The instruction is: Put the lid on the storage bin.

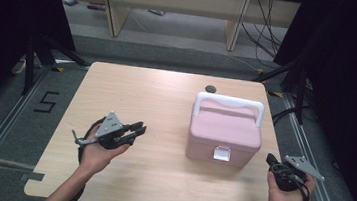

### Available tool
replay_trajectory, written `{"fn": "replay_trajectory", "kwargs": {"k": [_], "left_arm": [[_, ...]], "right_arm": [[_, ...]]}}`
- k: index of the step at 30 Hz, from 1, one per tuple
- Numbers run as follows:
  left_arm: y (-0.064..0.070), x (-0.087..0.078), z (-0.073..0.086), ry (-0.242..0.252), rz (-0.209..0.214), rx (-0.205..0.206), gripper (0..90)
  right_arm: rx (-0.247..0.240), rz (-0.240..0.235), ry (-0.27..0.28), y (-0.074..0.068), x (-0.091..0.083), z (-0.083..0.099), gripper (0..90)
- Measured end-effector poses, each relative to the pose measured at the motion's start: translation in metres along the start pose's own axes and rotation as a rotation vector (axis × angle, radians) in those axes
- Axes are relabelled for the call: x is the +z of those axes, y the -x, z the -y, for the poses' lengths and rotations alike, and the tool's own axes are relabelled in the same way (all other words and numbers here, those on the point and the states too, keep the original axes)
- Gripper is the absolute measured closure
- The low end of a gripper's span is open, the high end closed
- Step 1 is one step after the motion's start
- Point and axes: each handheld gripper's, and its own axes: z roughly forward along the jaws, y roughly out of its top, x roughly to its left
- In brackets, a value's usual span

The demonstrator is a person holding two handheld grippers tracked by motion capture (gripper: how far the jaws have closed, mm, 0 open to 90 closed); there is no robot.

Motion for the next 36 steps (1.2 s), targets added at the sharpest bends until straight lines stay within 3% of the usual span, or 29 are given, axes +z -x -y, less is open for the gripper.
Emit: {"fn": "replay_trajectory", "kwargs": {"k": [1, 5, 6, 7, 8, 10, 12, 13, 15, 17, 19, 20, 21, 24, 25, 27, 32, 33, 34, 36], "left_arm": [[-0.005, -0.005, 0.003, -0.004, -0.021, -0.006, 73.2], [-0.022, -0.023, 0.019, 0.002, -0.087, -0.027, 69.4], [-0.026, -0.027, 0.024, 0.005, -0.094, -0.025, 68.1], [-0.029, -0.032, 0.027, 0.004, -0.103, -0.024, 67.3], [-0.033, -0.036, 0.031, 0.005, -0.111, -0.026, 66.7], [-0.040, -0.045, 0.038, 0.007, -0.132, -0.033, 65.7], [-0.046, -0.054, 0.045, 0.002, -0.170, -0.046, 64.7], [-0.049, -0.058, 0.049, 0.007, -0.181, -0.058, 64.4], [-0.054, -0.065, 0.056, 0.005, -0.202, -0.071, 64.1], [-0.058, -0.071, 0.063, 0.012, -0.224, -0.085, 62.7], [-0.061, -0.076, 0.070, 0.014, -0.243, -0.095, 61.6], [-0.062, -0.079, 0.073, 0.007, -0.253, -0.095, 61.0], [-0.064, -0.079, 0.076, 0.011, -0.254, -0.088, 60.2], [-0.069, -0.085, 0.081, 0.019, -0.281, -0.097, 57.8], [-0.071, -0.086, 0.083, 0.027, -0.287, -0.107, 57.4], [-0.074, -0.087, 0.086, 0.036, -0.294, -0.120, 56.5], [-0.076, -0.090, 0.088, 0.066, -0.308, -0.129, 54.7], [-0.078, -0.090, 0.089, 0.064, -0.313, -0.132, 54.6], [-0.079, -0.090, 0.090, 0.072, -0.316, -0.138, 54.6], [-0.082, -0.091, 0.091, 0.088, -0.315, -0.158, 54.5]], "right_arm": [[-0.041, -0.007, 0.006, 0.004, 0.001, 0.002, 90.0], [-0.012, 0.005, -0.002, 0.005, 0.002, 0.009, 90.0], [-0.054, 0.001, 0.005, 0.009, 0.004, 0.011, 90.0], [-0.006, -0.003, -0.003, 0.006, 0.003, 0.013, 89.9], [-0.039, -0.005, 0.017, 0.009, 0.004, 0.015, 89.3], [-0.053, 0.003, 0.026, 0.011, 0.006, 0.020, 88.7], [-0.006, -0.001, 0.018, 0.009, 0.007, 0.025, 88.3], [-0.045, -0.014, 0.022, 0.013, 0.008, 0.026, 88.0], [-0.034, -0.007, 0.022, 0.013, 0.009, 0.028, 87.0], [-0.053, -0.003, 0.022, 0.015, 0.010, 0.031, 86.2], [-0.033, -0.012, 0.011, 0.014, 0.009, 0.032, 85.6], [-0.053, -0.007, 0.018, 0.016, 0.010, 0.033, 85.1], [-0.014, -0.010, 0.031, 0.013, 0.011, 0.035, 84.5], [-0.042, -0.008, 0.038, 0.016, 0.013, 0.038, 83.7], [-0.005, -0.027, 0.033, 0.015, 0.013, 0.040, 83.7], [-0.043, 0.003, 0.051, 0.017, 0.014, 0.043, 83.5], [-0.005, -0.027, 0.057, 0.018, 0.015, 0.050, 79.8], [-0.034, -0.009, 0.067, 0.020, 0.017, 0.051, 78.1], [0.010, -0.016, 0.060, 0.017, 0.016, 0.051, 76.3], [-0.012, 0.022, 0.067, 0.018, 0.018, 0.051, 74.6]]}}
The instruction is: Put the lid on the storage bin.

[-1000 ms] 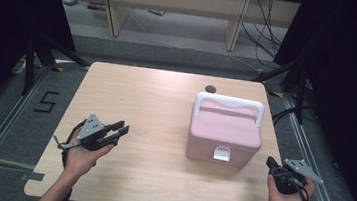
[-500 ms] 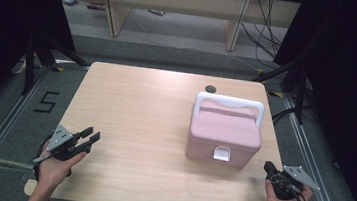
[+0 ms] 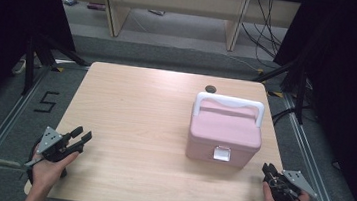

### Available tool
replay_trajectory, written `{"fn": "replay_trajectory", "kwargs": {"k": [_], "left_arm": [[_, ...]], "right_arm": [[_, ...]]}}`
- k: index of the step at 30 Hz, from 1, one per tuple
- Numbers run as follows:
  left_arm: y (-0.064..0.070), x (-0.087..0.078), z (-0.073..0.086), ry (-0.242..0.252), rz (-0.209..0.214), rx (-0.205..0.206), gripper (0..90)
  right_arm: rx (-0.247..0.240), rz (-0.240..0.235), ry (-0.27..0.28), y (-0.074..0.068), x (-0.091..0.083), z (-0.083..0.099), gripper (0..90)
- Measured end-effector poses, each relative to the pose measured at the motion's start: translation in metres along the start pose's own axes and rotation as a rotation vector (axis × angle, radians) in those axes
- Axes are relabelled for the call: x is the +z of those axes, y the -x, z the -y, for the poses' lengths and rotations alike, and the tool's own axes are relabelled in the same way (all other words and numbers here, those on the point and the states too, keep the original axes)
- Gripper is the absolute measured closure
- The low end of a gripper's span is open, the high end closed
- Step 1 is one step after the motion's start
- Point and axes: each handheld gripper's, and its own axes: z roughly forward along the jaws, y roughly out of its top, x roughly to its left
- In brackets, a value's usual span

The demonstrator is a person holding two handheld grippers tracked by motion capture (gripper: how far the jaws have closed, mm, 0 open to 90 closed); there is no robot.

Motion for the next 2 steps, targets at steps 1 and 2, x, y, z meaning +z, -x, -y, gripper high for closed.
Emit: {"fn": "replay_trajectory", "kwargs": {"k": [1, 2], "left_arm": [[-0.0003, -0.0011, 0.0000, -0.005, -0.006, -0.007, 54.3], [-0.0006, -0.0012, 0.0000, -0.004, -0.009, -0.008, 54.1]], "right_arm": [[0.023, 0.002, -0.006, -0.0024, -0.0007, -0.0003, 73.5], [-0.016, 0.003, 0.026, 0.0000, 0.0021, 0.0004, 72.5]]}}
